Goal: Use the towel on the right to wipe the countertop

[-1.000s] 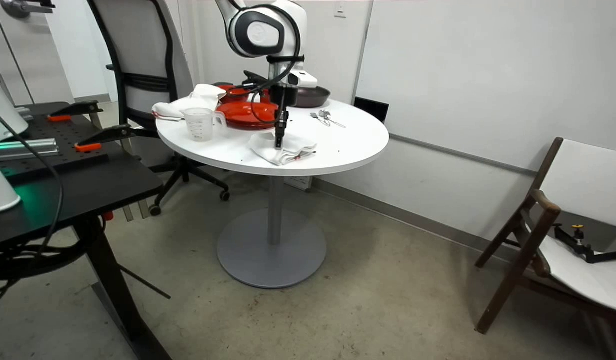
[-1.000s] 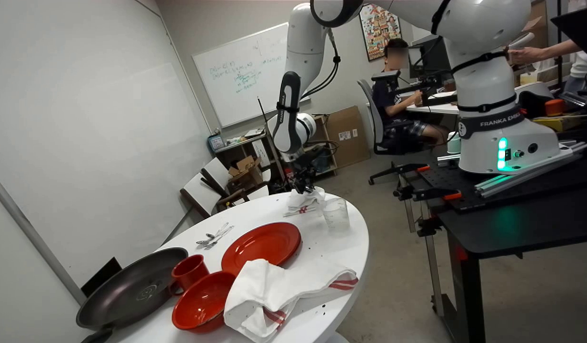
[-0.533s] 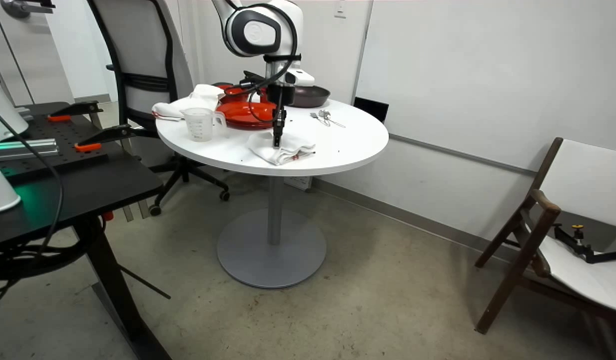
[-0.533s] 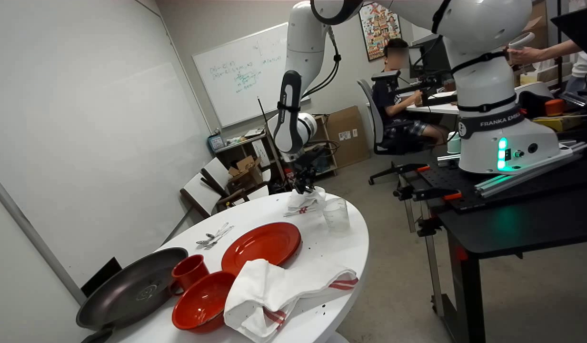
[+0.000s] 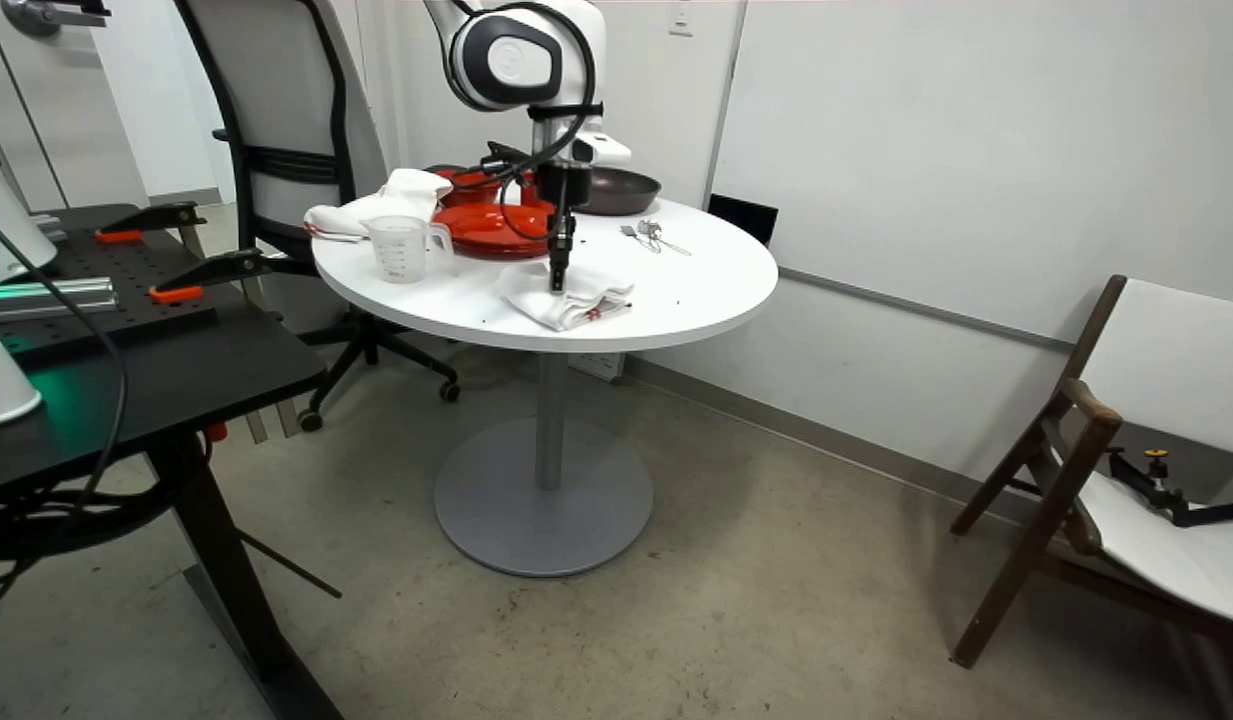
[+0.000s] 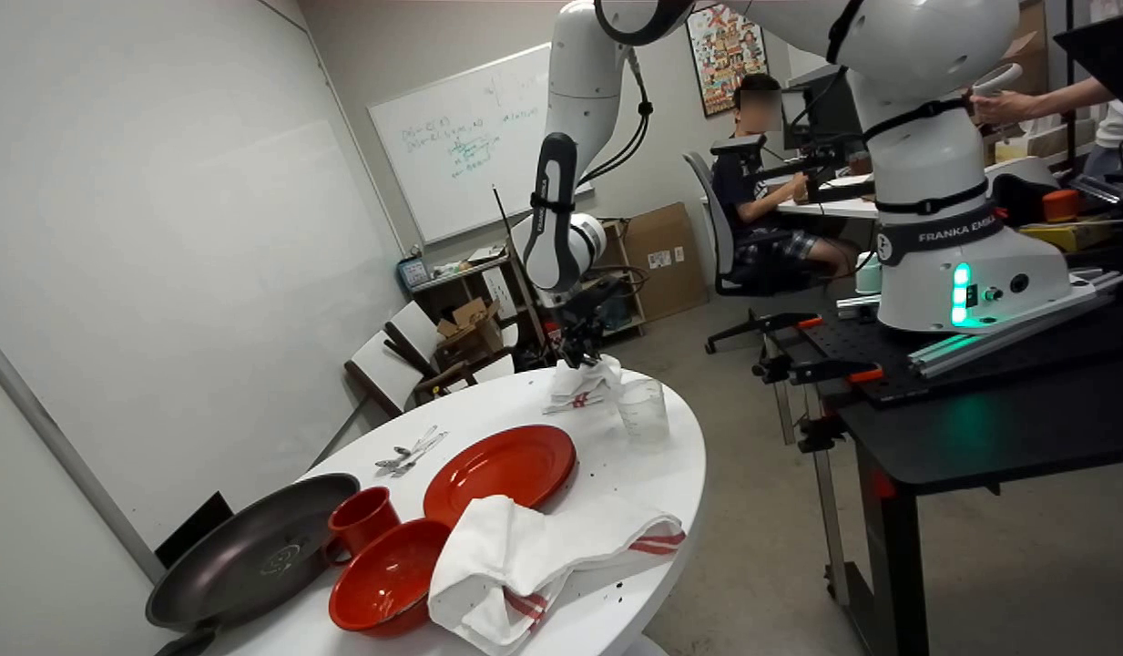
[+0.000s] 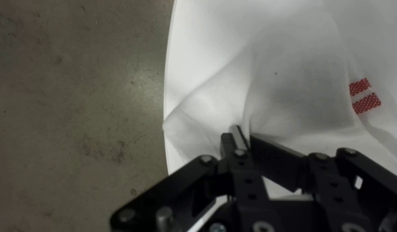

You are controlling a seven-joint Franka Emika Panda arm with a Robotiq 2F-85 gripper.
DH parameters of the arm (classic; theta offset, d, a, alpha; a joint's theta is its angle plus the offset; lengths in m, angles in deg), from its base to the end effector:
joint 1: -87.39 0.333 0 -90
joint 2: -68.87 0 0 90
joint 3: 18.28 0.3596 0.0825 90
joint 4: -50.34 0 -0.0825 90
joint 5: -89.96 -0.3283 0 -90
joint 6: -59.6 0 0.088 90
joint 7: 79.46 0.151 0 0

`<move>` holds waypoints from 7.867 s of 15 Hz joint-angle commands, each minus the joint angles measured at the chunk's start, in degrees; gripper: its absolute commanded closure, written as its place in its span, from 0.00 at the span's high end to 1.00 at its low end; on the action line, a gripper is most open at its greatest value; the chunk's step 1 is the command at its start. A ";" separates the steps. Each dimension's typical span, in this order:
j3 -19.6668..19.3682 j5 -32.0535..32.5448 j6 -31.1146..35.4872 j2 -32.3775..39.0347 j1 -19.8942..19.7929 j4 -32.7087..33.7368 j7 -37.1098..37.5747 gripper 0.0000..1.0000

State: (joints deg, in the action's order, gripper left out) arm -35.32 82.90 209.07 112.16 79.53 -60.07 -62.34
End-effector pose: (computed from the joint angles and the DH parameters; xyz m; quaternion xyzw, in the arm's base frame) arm 0.5553 -0.2488 0.1409 0.9246 -0.3737 -0.0222 0.0704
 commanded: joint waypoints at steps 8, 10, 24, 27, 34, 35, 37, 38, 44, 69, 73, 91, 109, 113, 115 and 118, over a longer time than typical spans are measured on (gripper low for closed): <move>-1.27 1.88 1.02 -1.25 1.19 -1.72 2.20 0.01; -1.01 1.82 0.98 -1.03 1.19 -1.39 2.08 0.01; 5.52 -0.26 1.29 -0.99 1.57 0.83 0.51 0.01; 6.06 0.09 1.70 -1.47 1.84 -0.37 -0.02 0.01; 6.34 0.65 1.23 -2.28 2.67 -4.29 -0.77 0.01; 6.07 0.71 1.06 -2.26 2.70 -4.62 -0.69 0.01; 5.69 0.61 0.73 -2.04 2.33 -4.80 -0.60 0.01; 5.40 0.56 0.53 -1.92 2.17 -4.69 -0.41 0.01; 3.31 0.85 -0.65 -1.93 1.68 -4.06 0.41 0.01; 9.54 -3.41 0.31 -5.46 -1.37 -8.17 -6.96 0.01; 8.76 -2.09 0.00 -5.68 -2.14 -7.58 -10.61 0.01; 4.87 1.44 -0.75 -4.69 -4.15 -2.15 -9.62 0.01; 8.98 -2.46 -3.96 -2.26 -2.22 -6.64 -5.65 0.01; 8.84 -2.01 -3.67 -2.78 -1.40 -7.57 -5.64 0.01; 8.10 -1.33 -4.42 -3.10 -0.58 -7.87 -4.81 0.01; 6.41 0.49 -5.13 -2.98 0.51 -6.92 -4.51 0.01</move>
State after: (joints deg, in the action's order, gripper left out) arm -27.14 81.41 205.26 110.28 78.56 -66.21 -67.64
